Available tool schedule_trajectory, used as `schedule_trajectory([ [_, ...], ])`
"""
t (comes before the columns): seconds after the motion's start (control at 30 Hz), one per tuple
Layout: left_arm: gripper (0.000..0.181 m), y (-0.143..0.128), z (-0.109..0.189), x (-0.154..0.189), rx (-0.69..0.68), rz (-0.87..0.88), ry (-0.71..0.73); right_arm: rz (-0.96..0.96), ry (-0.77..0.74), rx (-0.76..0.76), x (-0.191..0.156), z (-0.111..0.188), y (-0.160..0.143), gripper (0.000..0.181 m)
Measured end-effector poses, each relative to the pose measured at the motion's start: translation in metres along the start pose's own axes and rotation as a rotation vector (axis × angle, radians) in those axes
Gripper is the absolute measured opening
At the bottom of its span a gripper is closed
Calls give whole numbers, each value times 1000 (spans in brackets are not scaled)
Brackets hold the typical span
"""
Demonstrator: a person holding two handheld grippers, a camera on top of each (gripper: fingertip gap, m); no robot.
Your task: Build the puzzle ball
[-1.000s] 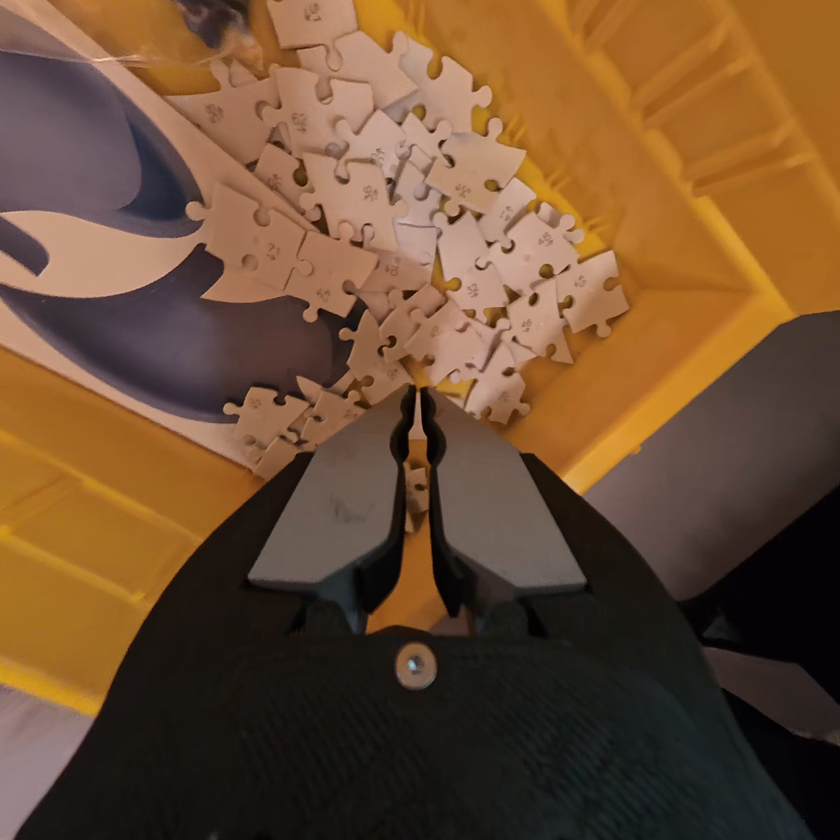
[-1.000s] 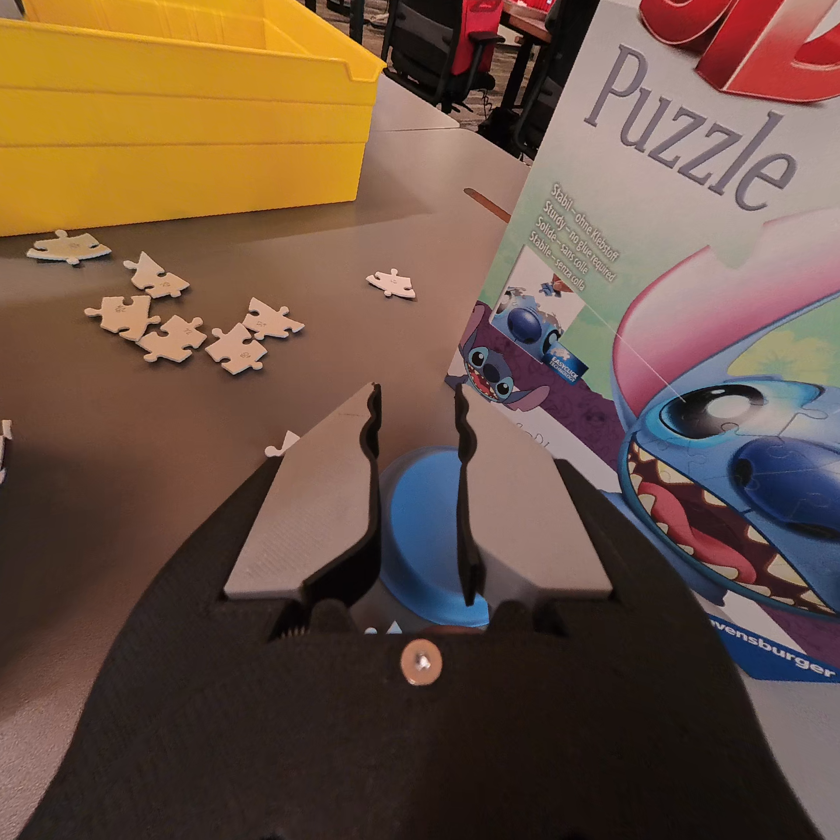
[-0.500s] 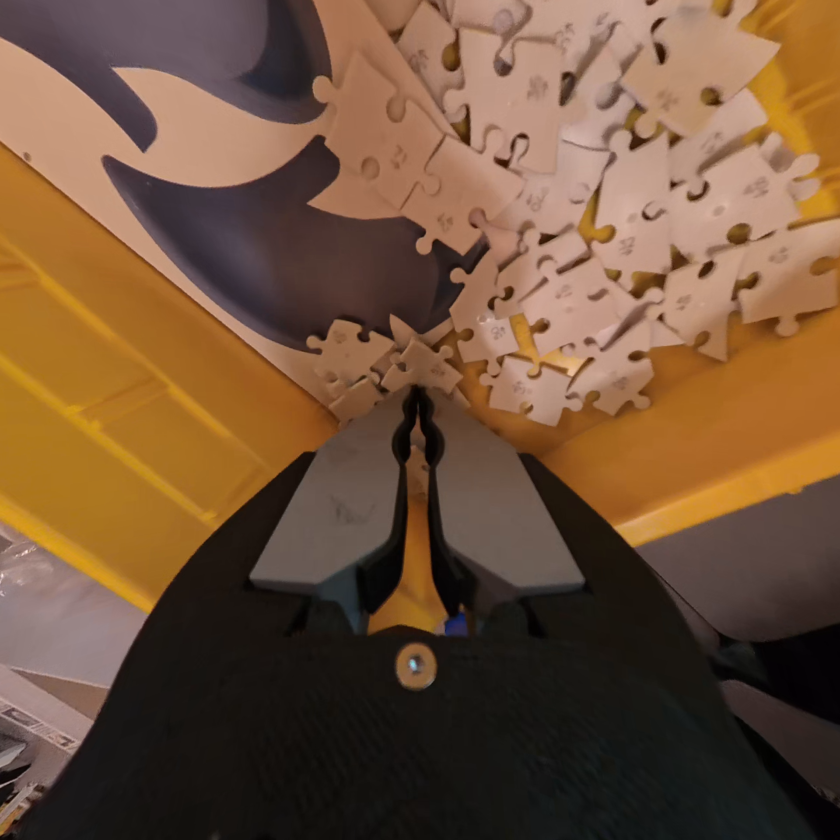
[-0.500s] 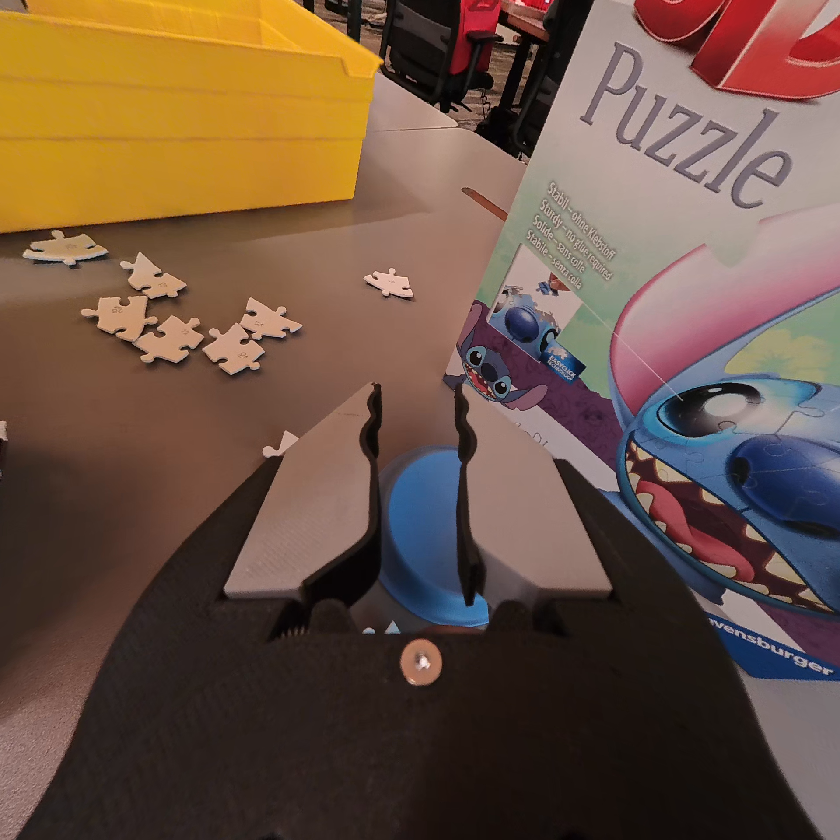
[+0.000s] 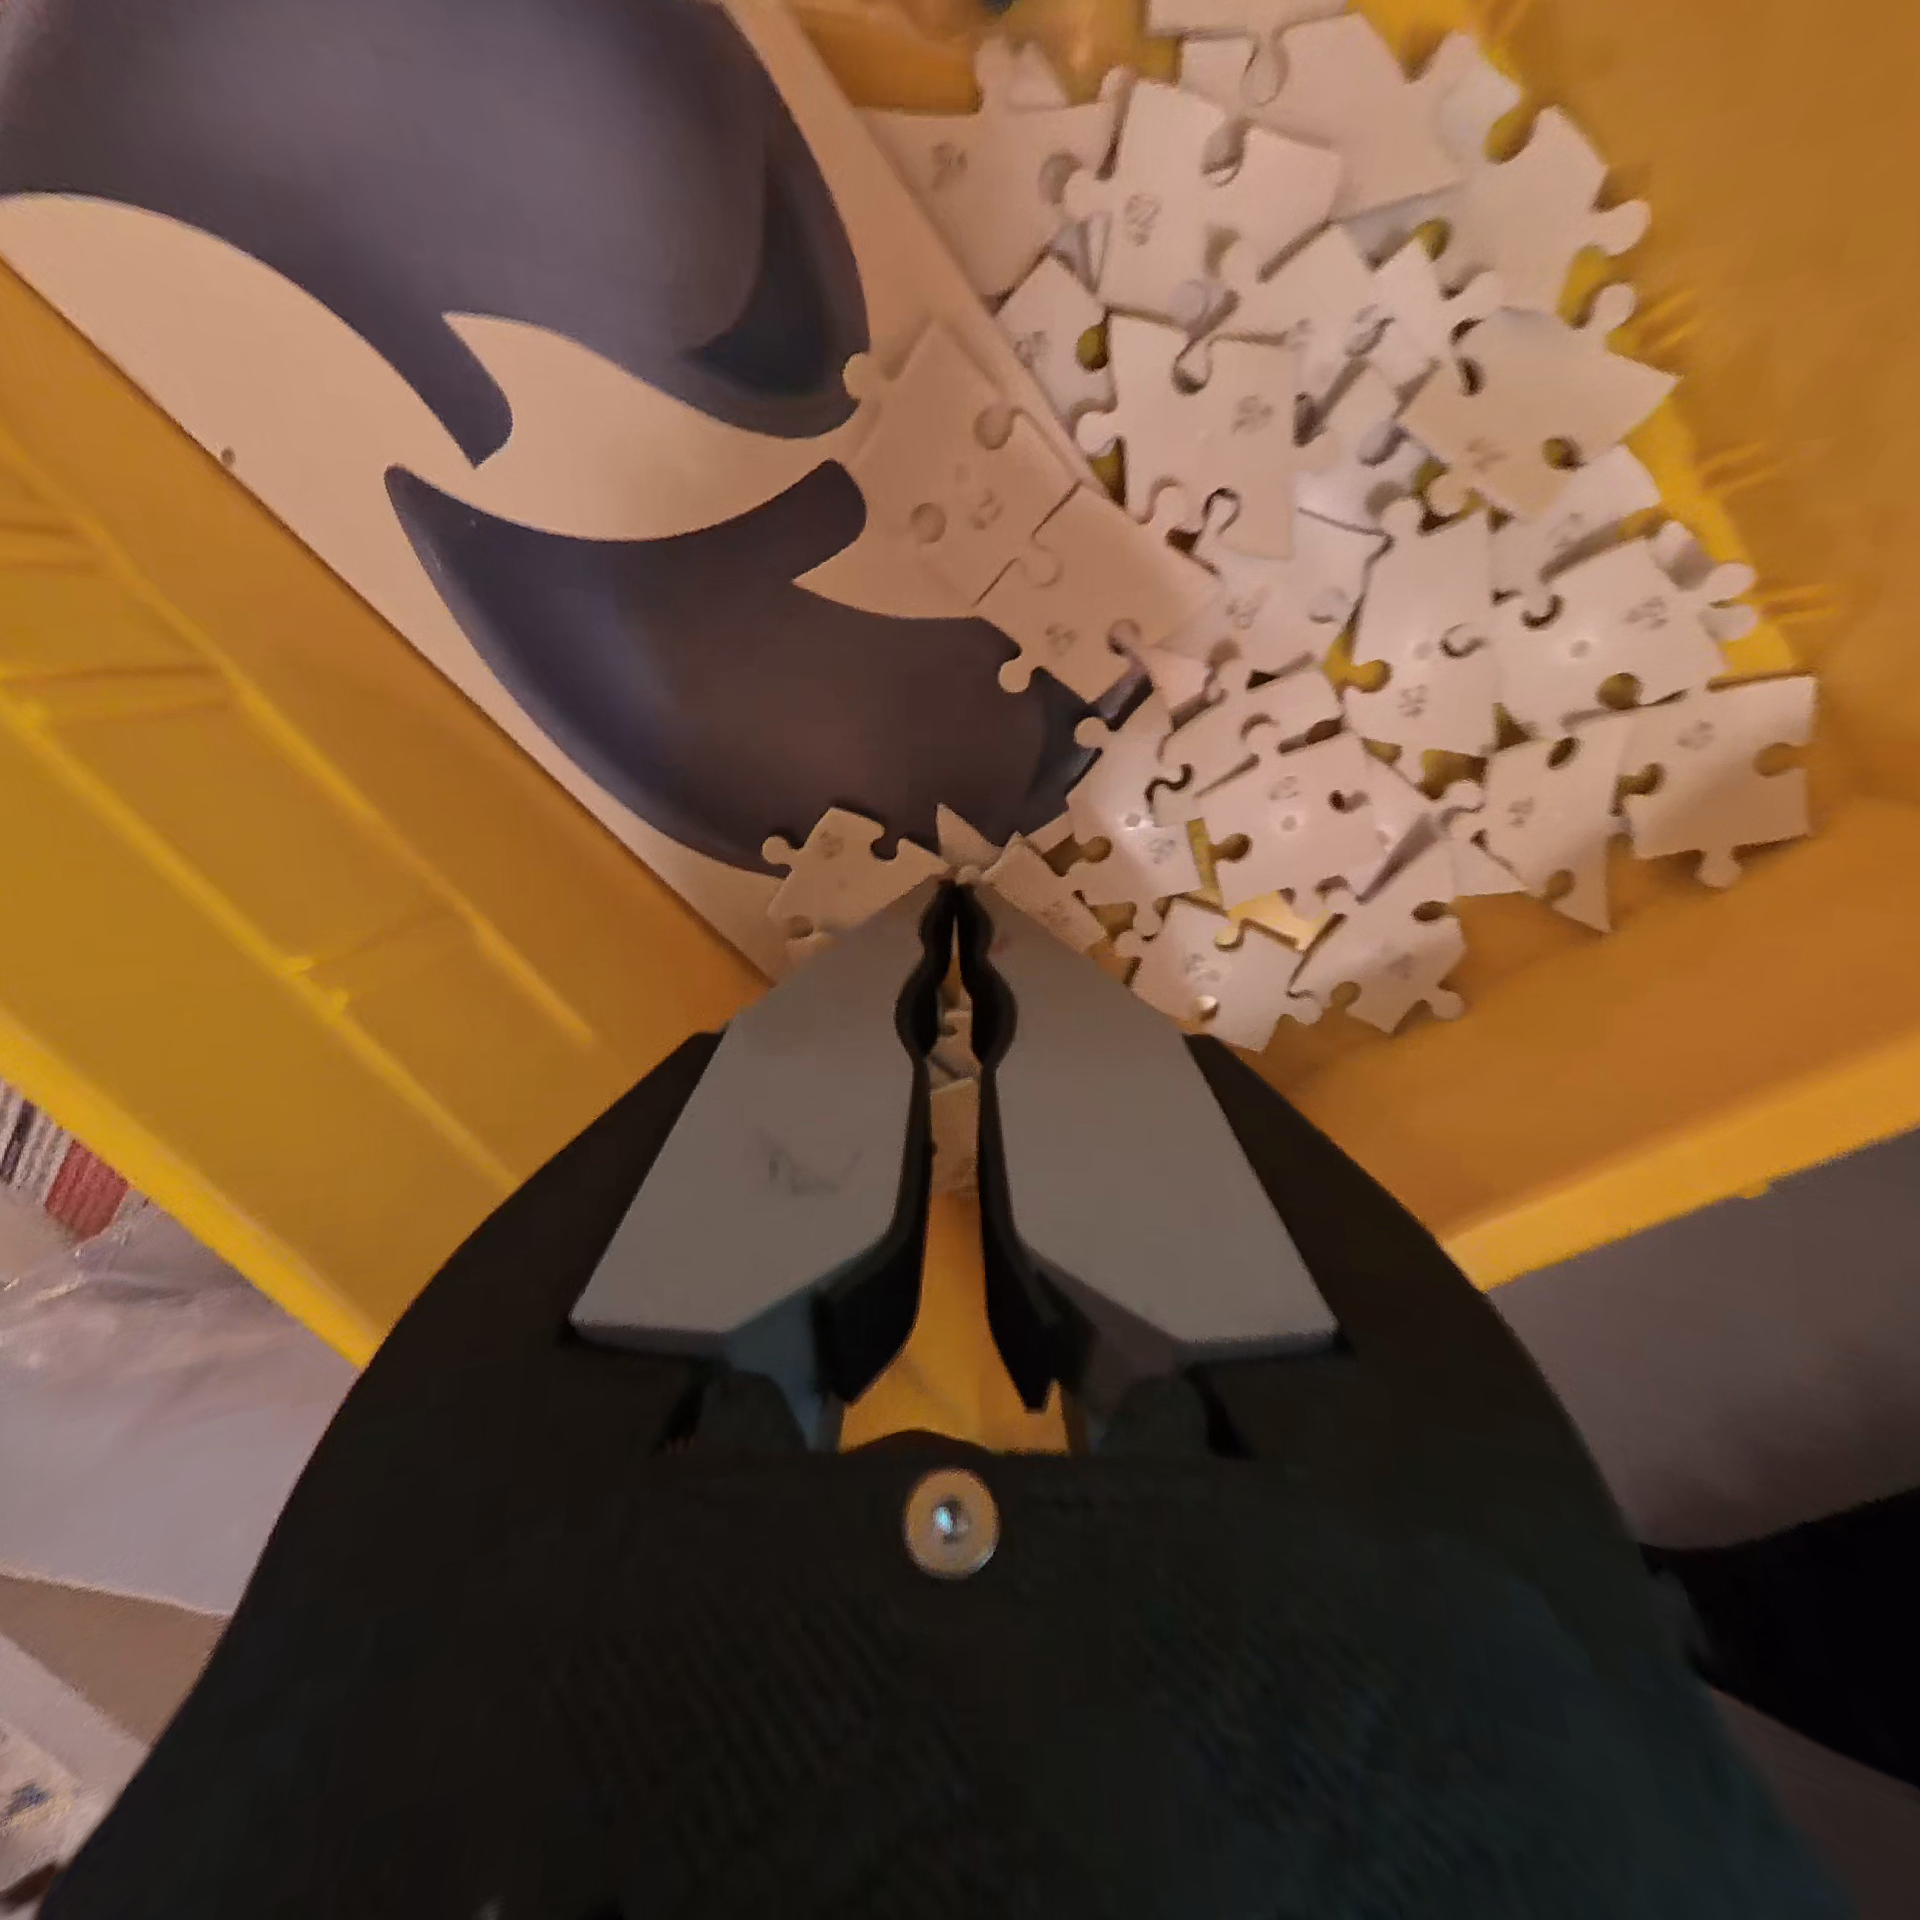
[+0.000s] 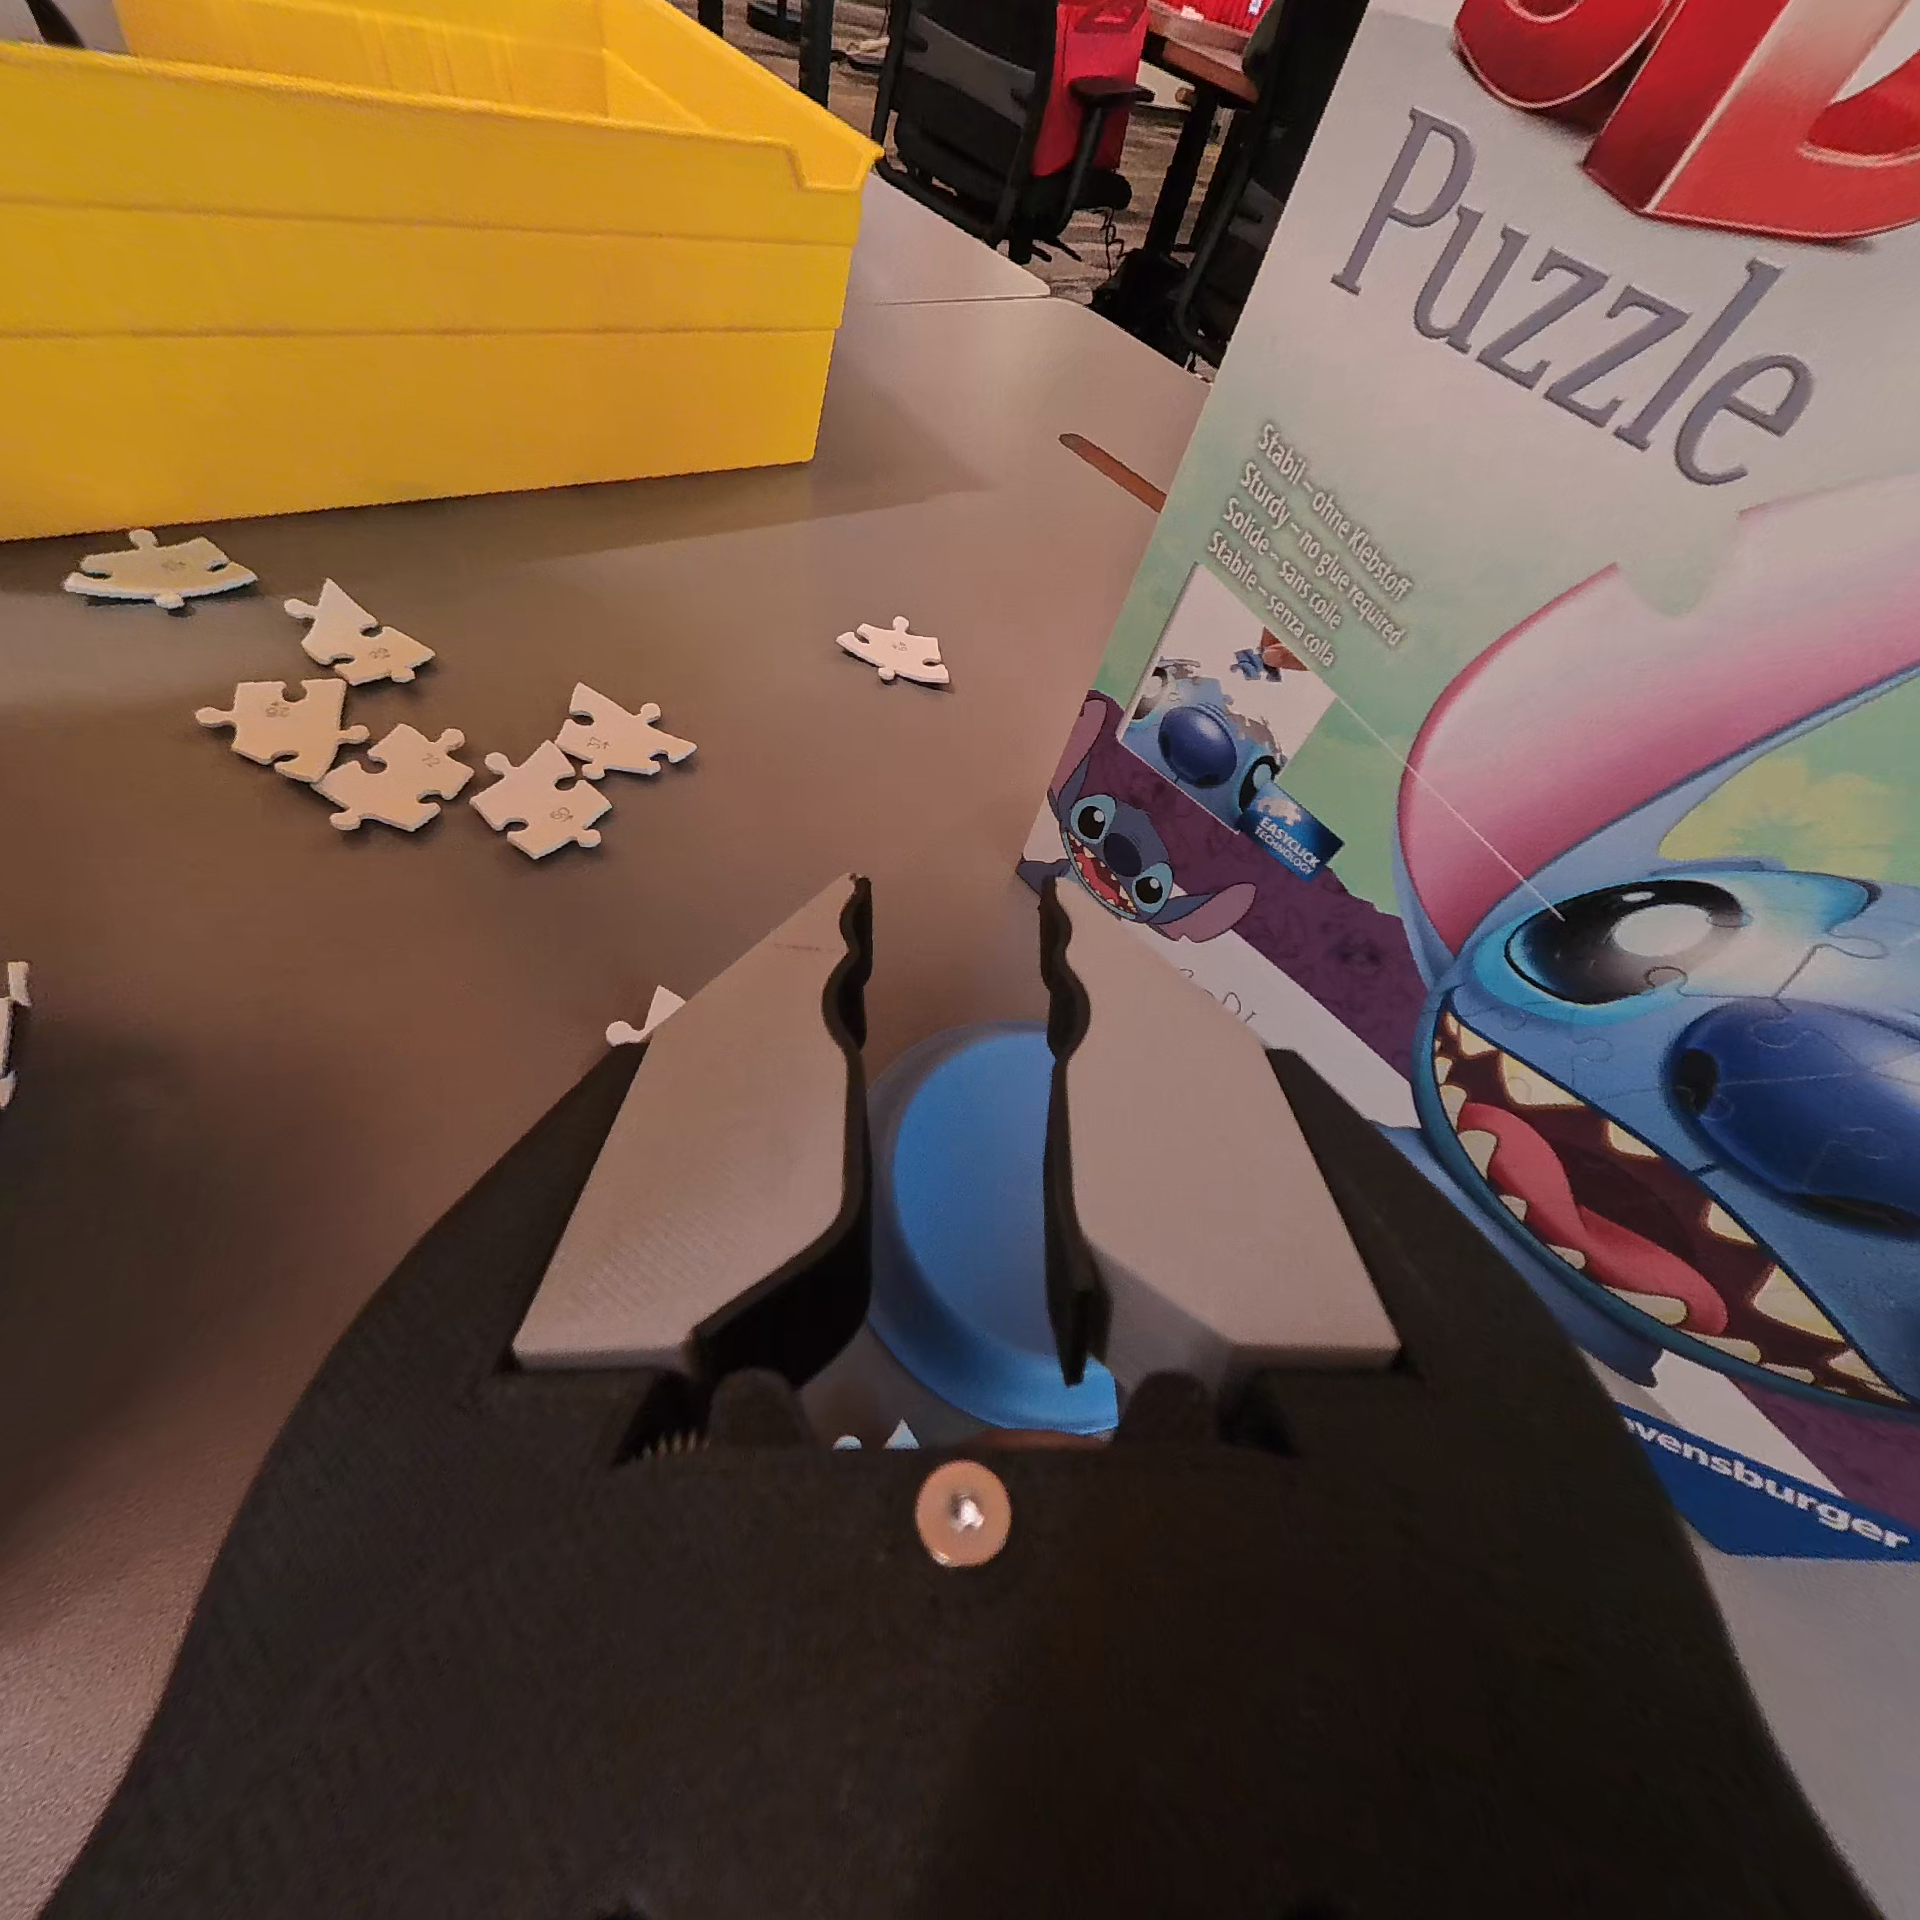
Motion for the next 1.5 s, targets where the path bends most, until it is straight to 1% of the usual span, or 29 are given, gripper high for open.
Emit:
schedule_trajectory([
  [0.1, 0, -7, -9, -4, -75, -33, 72, -1, 0, 1, 0, 0, 0, 29],
  [0.17, 0, -6, -9, 7, -72, -75, 15, -1, 0, 1, 0, 0, 0, 29],
  [0.23, 0, 2, -5, 25, -7, -113, -90, 0, 1, -1, 0, 0, 0, 29],
  [0.27, 0, 6, -2, 28, 26, -115, -109, -1, 1, 0, 0, 0, 0, 29],
  [0.4, 0, 16, 13, -2, 133, -9, -10, -1, 2, 1, 0, 0, 0, 29],
  [0.5, 0, 17, 26, -22, 192, 63, 54, 1, 2, -1, 0, 0, 0, 29],
  [0.53, 0, 14, 27, -27, 184, 65, 78, 1, 2, -1, 0, 0, 0, 29],
  [0.63, 0, 5, 19, -28, 98, 37, 103, -1, 1, -2, 0, 0, 0, 29],
  [0.7, 0, 4, 12, -24, 45, 3, 110, -2, 0, -1, 0, 0, 0, 29],
  [0.83, 0, 5, 10, -25, -35, -91, 195, -5, -1, 1, 1, 0, 0, 29],
  [0.9, 0, 1, 9, -20, -100, -125, 153, -6, -1, 2, 1, 0, 0, 29],
  [0.97, 0, 0, 7, -17, -132, -154, 114, -7, 1, 3, 1, 0, 0, 29],
  [1.03, 0, -4, 7, -12, -173, -185, 31, -7, 3, 4, 1, 0, 0, 29],
  [1.07, 0, -6, 7, -13, -200, -188, 14, -7, 4, 3, 1, 0, 0, 29],
  [1.17, 0, -26, 4, -6, -347, -196, -97, -3, 2, 4, 0, 1, 0, 29],
  [1.23, 0, -30, -3, -4, -396, -210, -121, -1, 0, 2, 1, 1, 0, 29],
  [1.27, 0, -23, -7, -7, -365, -218, -83, -2, -1, 2, 1, 1, 0, 29],
  [1.3, 0, -18, -8, -9, -364, -223, -64, -5, -1, 3, 1, 1, 0, 29],
  [1.37, 0, -5, -6, -14, -294, -212, -27, -8, -1, 4, 2, 1, 0, 29],
  [1.43, 0, 6, -4, -17, -235, -190, -26, -10, 0, 2, 2, 0, -1, 29],
  [1.5, 0, 10, -2, -20, -213, -181, -14, -8, 0, 1, 2, 0, -1, 29],
])
Point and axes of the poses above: each gripper's, where its closed fingertips meet, z back along the fingers, y out of its top, x = y × z across the jaws, the point moved 2 cm from there along z, back along the fingers, and after that the axes turned 2 degrees about -x, right-handed, at the moved point
